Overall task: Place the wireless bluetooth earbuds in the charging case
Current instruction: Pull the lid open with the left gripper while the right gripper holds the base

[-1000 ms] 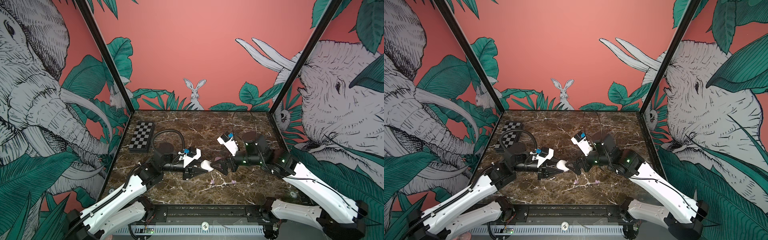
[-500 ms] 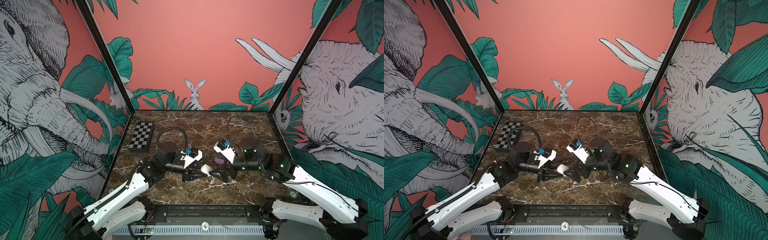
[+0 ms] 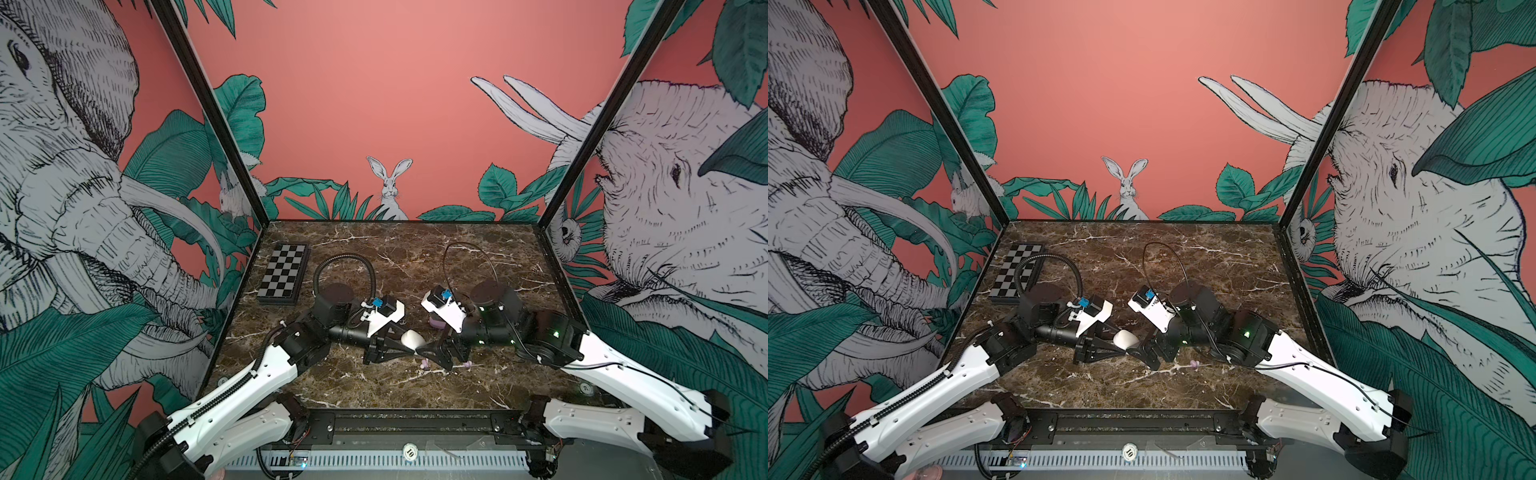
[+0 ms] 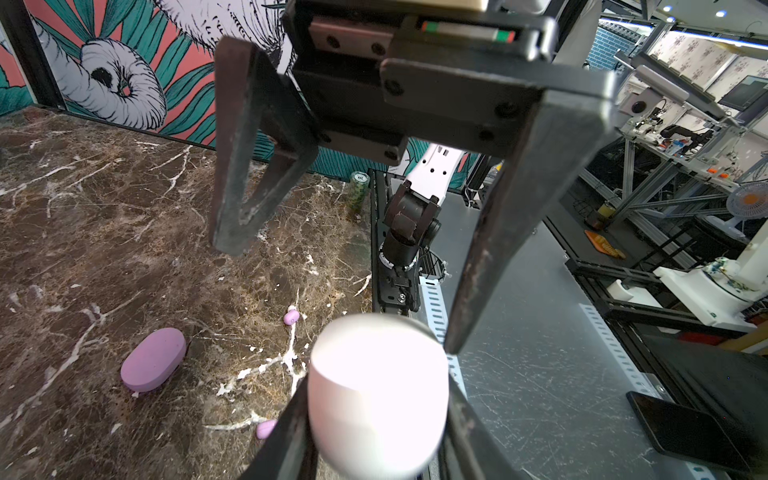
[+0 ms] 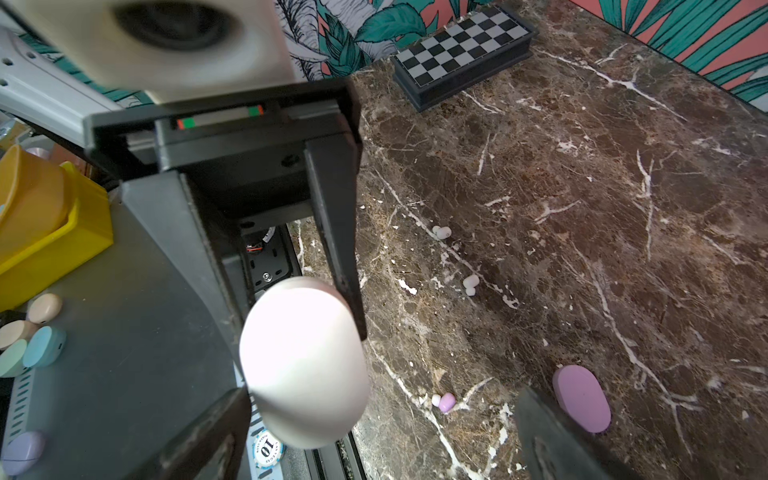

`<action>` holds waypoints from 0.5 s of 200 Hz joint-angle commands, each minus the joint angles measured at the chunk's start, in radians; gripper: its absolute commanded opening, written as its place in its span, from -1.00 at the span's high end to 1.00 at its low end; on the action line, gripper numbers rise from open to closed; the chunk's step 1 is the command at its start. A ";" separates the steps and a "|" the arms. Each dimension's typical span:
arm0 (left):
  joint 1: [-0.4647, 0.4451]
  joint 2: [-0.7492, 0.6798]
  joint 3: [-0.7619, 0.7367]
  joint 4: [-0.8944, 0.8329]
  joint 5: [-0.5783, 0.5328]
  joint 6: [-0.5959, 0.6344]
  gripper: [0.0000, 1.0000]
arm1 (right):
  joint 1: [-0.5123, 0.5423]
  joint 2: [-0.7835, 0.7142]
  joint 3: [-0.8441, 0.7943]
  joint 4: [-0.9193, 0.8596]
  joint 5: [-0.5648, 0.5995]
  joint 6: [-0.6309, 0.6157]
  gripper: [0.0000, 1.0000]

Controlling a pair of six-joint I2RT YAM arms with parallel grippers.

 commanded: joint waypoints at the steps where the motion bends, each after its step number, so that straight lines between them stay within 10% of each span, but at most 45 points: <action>1: 0.005 -0.015 0.039 -0.015 0.027 0.015 1.00 | 0.010 0.009 -0.001 0.004 0.041 -0.012 -0.96; 100: 0.005 -0.040 0.021 -0.006 0.037 0.031 1.00 | 0.011 -0.008 0.010 0.010 0.203 -0.008 -0.96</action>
